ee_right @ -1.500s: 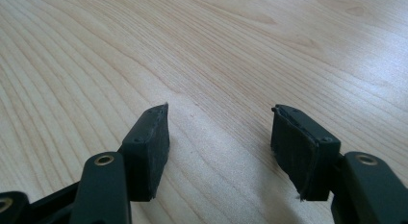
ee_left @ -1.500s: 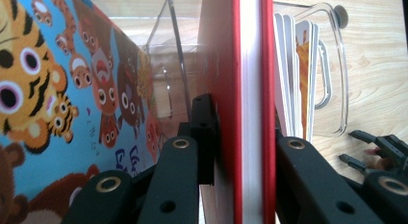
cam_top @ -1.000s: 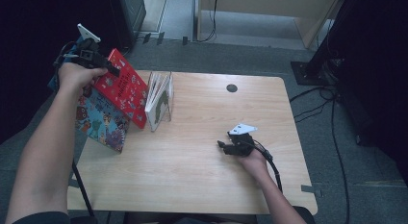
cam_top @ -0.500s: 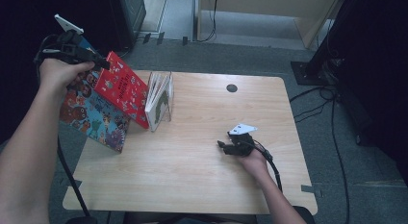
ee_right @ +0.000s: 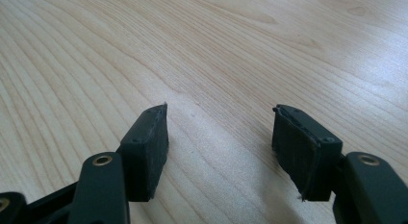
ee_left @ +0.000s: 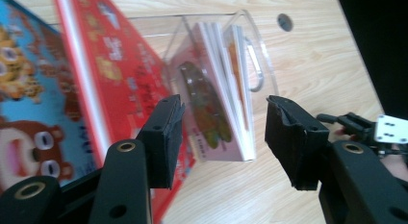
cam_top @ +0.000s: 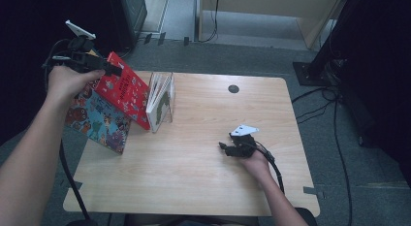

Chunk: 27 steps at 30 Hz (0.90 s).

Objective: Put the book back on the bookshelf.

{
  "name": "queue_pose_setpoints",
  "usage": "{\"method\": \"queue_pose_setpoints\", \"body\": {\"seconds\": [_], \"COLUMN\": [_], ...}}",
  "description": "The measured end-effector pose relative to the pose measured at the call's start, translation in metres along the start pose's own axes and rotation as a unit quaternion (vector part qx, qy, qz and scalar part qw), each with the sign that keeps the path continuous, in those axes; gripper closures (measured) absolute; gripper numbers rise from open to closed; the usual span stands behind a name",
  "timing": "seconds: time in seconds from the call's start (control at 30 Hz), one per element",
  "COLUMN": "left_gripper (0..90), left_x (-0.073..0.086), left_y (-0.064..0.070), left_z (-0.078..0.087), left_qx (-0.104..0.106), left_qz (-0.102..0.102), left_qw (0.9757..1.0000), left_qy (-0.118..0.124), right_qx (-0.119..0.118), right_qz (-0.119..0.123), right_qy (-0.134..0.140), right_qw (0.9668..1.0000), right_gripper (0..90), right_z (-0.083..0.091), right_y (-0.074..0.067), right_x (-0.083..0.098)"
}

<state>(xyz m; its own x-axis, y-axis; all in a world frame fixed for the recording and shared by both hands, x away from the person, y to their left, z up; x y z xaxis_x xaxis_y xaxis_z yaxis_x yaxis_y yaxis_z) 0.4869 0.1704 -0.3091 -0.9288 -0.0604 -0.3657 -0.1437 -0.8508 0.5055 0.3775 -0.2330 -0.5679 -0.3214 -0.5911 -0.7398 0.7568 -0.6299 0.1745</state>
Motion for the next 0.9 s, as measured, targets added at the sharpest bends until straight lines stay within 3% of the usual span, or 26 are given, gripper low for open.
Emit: {"method": "queue_pose_setpoints", "body": {"seconds": [0.33,0.43,0.63,0.9], "left_gripper": [45.3,44.6,43.8,43.4], "left_x": [0.019,0.027,0.054,0.088], "left_y": [0.027,0.035,0.056,0.064], "left_z": [-0.010,-0.016,-0.036,-0.067], "left_qx": [0.007,0.017,0.053,0.069], "left_qz": [-0.029,-0.039,-0.060,-0.075], "left_qw": [0.9995,0.9991,0.9966,0.9939], "left_qy": [-0.005,-0.007,-0.021,-0.043], "right_qx": [-0.001,0.000,-0.002,-0.003], "right_qz": [-0.003,-0.001,-0.001,0.002], "right_qy": [-0.001,0.000,-0.002,-0.001], "right_qw": [1.0000,1.0000,1.0000,1.0000], "right_gripper": [37.1,37.1,36.5,36.0], "right_z": [0.001,0.001,0.001,0.001], "right_y": [-0.002,-0.001,-0.002,-0.003], "right_x": [0.000,0.000,0.001,0.001]}}
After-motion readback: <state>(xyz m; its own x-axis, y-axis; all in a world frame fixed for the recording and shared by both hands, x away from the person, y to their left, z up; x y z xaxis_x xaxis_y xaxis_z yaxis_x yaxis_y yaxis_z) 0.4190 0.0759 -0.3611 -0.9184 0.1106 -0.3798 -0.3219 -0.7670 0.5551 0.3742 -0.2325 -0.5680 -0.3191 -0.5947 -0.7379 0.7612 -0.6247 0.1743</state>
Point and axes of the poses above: each handheld gripper's, and its own axes: z roughly backward along the jaws, x roughly out of its underside, y roughly to its right, the point moved 7 cm from there along -z, roughly forward along the jaws, and after that the axes turned 15 degrees about z, right-handed, at the moved point
